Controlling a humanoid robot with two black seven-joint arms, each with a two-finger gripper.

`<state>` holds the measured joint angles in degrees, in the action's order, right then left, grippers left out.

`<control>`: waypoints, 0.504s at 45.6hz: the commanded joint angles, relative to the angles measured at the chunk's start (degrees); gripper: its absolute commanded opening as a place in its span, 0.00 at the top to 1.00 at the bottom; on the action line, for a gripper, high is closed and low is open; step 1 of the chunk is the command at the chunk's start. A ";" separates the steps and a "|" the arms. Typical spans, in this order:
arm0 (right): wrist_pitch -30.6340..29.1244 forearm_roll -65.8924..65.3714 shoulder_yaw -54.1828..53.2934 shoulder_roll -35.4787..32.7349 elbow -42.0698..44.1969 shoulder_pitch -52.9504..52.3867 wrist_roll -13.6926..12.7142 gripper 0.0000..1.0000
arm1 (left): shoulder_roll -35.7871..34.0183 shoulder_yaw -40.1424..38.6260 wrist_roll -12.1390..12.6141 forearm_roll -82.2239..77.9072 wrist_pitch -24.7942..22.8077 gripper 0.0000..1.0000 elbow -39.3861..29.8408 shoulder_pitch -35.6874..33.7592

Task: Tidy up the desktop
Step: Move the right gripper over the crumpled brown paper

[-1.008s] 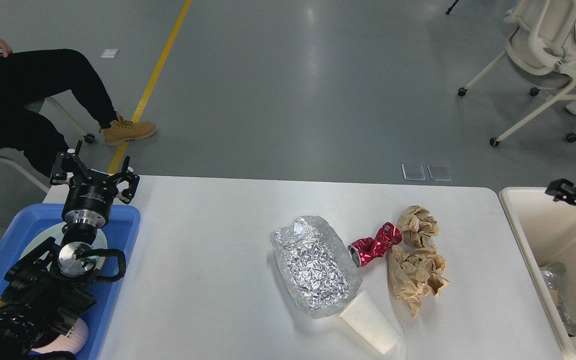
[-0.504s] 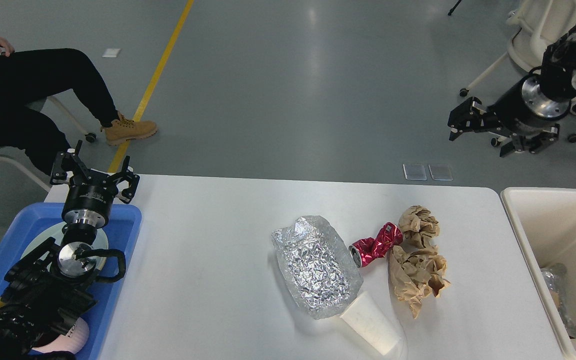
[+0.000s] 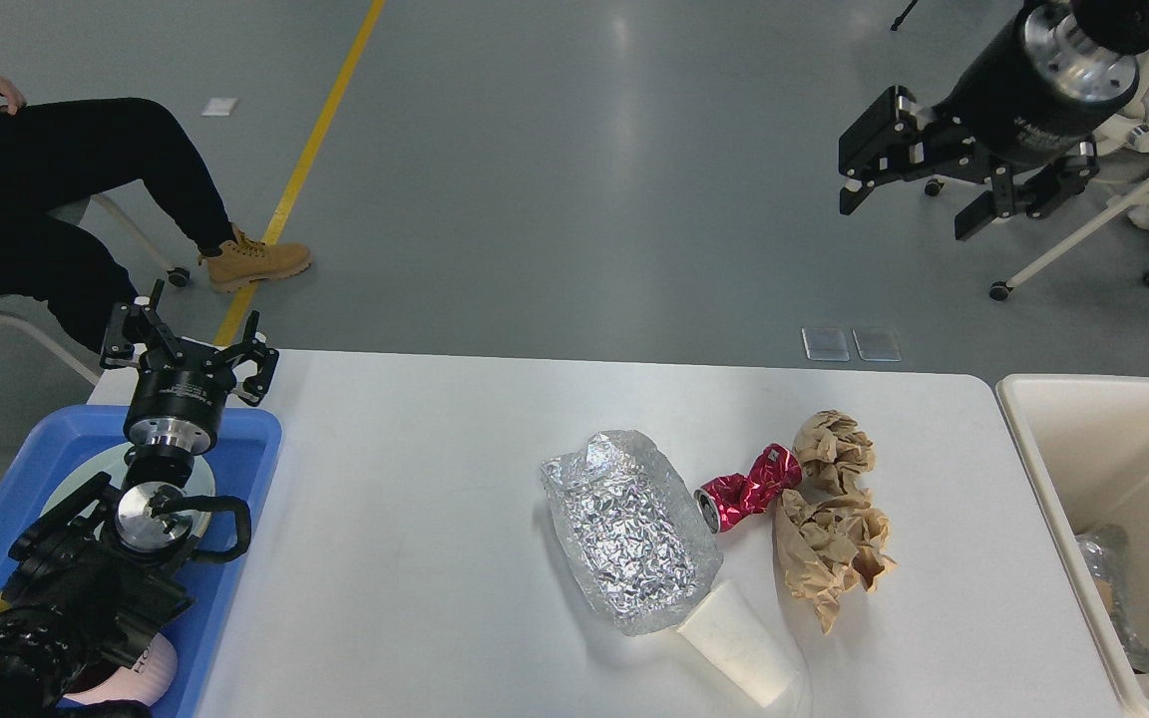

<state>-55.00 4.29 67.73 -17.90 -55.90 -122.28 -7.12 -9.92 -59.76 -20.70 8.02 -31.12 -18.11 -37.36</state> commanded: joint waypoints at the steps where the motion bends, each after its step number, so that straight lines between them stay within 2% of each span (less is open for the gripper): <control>1: 0.00 0.11 -0.93 0.41 0.35 10.81 0.00 0.00 | -0.01 -0.01 0.04 -0.02 0.00 0.03 0.00 0.00; 8: 2.61 0.11 -4.54 0.50 0.53 22.16 -0.09 0.00 | -0.01 -0.01 0.04 -0.02 0.00 0.03 0.00 0.00; 23: 9.29 0.11 -6.91 0.50 1.32 32.71 -0.09 0.00 | -0.01 -0.01 0.04 0.06 0.00 0.03 0.00 0.00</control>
<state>-48.29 4.40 60.98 -17.40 -55.18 -92.77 -7.21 -9.93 -59.75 -20.67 8.01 -31.12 -18.11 -37.35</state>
